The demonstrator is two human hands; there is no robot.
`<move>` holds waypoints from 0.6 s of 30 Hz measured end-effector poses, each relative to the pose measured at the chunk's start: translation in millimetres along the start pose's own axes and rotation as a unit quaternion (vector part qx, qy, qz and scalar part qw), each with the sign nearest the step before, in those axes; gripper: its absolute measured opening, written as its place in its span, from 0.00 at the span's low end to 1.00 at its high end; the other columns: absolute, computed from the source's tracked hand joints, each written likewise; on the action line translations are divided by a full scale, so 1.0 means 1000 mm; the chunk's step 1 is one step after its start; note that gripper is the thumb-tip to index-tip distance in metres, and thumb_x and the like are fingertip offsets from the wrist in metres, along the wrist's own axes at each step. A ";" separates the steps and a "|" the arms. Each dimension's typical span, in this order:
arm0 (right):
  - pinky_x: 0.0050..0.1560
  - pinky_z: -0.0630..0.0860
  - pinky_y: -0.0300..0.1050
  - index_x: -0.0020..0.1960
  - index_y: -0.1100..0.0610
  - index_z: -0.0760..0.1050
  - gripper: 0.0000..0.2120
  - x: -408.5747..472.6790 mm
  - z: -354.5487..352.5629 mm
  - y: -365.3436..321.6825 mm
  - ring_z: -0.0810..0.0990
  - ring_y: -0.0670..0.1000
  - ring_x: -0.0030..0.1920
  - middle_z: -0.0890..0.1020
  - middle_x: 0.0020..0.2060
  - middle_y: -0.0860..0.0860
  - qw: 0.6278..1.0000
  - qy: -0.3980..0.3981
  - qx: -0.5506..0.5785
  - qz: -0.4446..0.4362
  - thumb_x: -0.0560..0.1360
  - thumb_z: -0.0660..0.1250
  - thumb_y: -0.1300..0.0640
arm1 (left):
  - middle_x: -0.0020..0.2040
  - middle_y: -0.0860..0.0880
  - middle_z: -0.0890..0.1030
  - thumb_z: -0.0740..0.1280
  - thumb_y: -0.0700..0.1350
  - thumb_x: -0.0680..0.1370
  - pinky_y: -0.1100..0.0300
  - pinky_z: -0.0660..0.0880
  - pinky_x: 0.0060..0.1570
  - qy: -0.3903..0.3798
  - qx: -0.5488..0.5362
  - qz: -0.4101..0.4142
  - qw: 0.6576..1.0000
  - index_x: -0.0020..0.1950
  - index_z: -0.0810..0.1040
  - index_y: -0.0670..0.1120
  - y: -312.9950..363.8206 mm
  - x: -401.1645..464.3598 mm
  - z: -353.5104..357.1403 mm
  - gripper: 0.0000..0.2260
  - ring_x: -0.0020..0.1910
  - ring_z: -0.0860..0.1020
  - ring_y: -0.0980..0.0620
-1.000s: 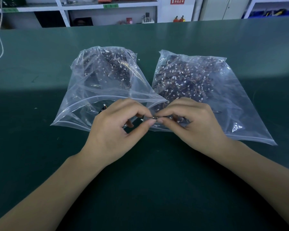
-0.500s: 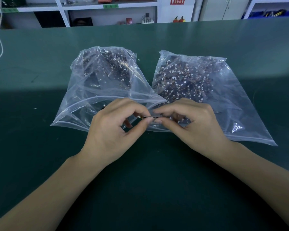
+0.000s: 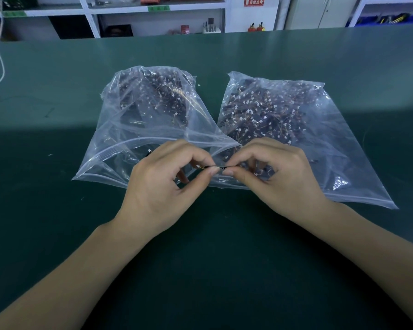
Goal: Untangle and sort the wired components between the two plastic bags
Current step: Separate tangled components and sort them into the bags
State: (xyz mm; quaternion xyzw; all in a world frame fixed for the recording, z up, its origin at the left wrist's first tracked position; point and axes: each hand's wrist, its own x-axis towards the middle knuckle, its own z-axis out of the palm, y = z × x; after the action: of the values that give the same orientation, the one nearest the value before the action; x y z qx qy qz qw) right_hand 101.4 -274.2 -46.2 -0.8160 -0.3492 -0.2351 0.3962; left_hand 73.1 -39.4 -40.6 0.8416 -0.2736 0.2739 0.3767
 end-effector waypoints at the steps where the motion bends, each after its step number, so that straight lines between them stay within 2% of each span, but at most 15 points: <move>1: 0.45 0.71 0.33 0.48 0.58 0.86 0.03 0.000 0.000 0.001 0.78 0.46 0.40 0.84 0.41 0.47 1.000 0.001 0.000 0.000 0.77 0.78 0.59 | 0.45 0.55 0.82 0.75 0.44 0.80 0.51 0.78 0.39 0.000 0.004 0.004 1.000 0.49 0.85 0.46 0.000 0.000 -0.001 0.02 0.46 0.81 0.48; 18: 0.45 0.73 0.38 0.49 0.56 0.87 0.04 0.001 -0.002 0.000 0.78 0.46 0.42 0.84 0.42 0.45 1.000 -0.004 -0.023 0.001 0.79 0.77 0.55 | 0.45 0.58 0.81 0.75 0.45 0.81 0.54 0.77 0.39 0.003 0.017 0.002 1.000 0.50 0.84 0.49 -0.002 0.000 0.002 0.01 0.46 0.81 0.52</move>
State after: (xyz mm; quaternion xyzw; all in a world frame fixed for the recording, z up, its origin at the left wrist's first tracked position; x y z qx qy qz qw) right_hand 102.2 -275.2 -44.2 -0.8262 -0.3447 -0.2392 0.3759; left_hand 74.6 -39.8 -42.3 0.8463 -0.2697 0.2818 0.3629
